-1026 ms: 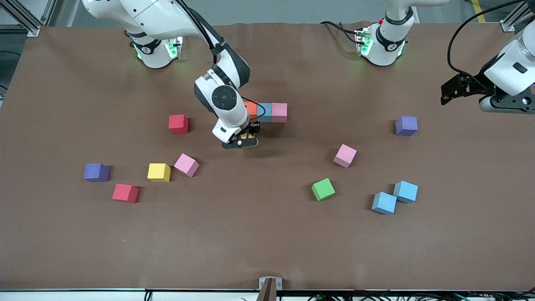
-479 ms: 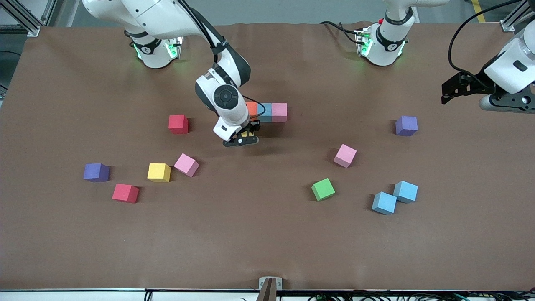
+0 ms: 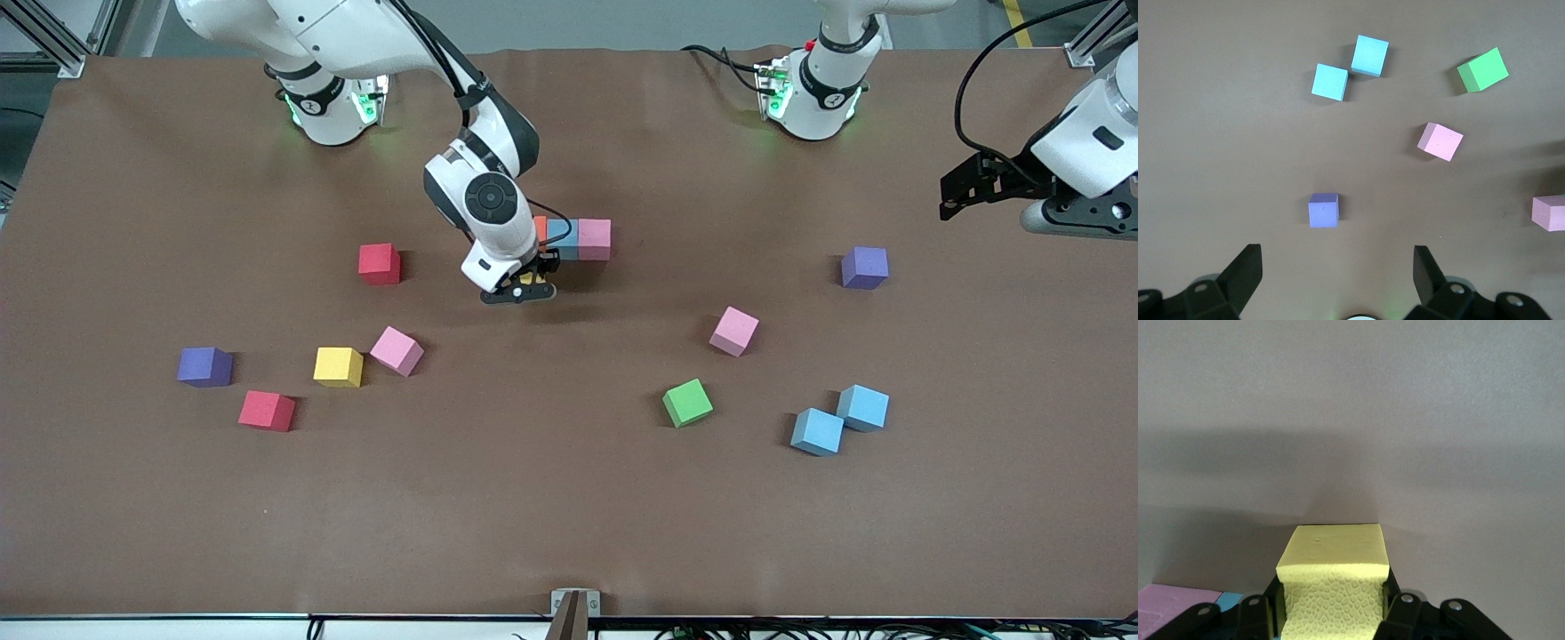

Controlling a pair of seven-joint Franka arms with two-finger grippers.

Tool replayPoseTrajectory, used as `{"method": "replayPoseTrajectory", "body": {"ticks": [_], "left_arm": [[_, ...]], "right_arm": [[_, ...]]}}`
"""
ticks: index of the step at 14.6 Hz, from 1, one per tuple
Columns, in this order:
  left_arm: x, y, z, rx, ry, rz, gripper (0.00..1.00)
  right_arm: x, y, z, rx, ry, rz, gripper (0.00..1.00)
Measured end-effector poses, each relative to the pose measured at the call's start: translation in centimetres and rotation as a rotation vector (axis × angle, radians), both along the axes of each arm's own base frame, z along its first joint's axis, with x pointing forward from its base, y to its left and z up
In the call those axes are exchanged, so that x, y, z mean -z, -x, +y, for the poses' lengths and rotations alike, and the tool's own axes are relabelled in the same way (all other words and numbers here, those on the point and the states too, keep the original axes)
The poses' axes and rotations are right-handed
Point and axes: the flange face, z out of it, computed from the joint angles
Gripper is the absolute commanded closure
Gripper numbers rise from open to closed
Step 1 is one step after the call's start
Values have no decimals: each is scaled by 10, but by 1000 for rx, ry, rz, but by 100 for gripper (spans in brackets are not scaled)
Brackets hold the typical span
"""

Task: Arrange 11 blocks into digit 3
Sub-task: 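Lower the yellow block and open the right gripper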

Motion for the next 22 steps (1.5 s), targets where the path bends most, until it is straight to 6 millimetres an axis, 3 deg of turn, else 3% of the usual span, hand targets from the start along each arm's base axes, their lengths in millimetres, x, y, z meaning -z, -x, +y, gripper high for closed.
{"method": "replayPoseTrajectory", "body": {"ticks": [22], "left_arm": [[-1, 1, -4, 53, 5, 0, 0]], "right_arm": [[3, 5, 3, 51, 11, 6, 54]]}}
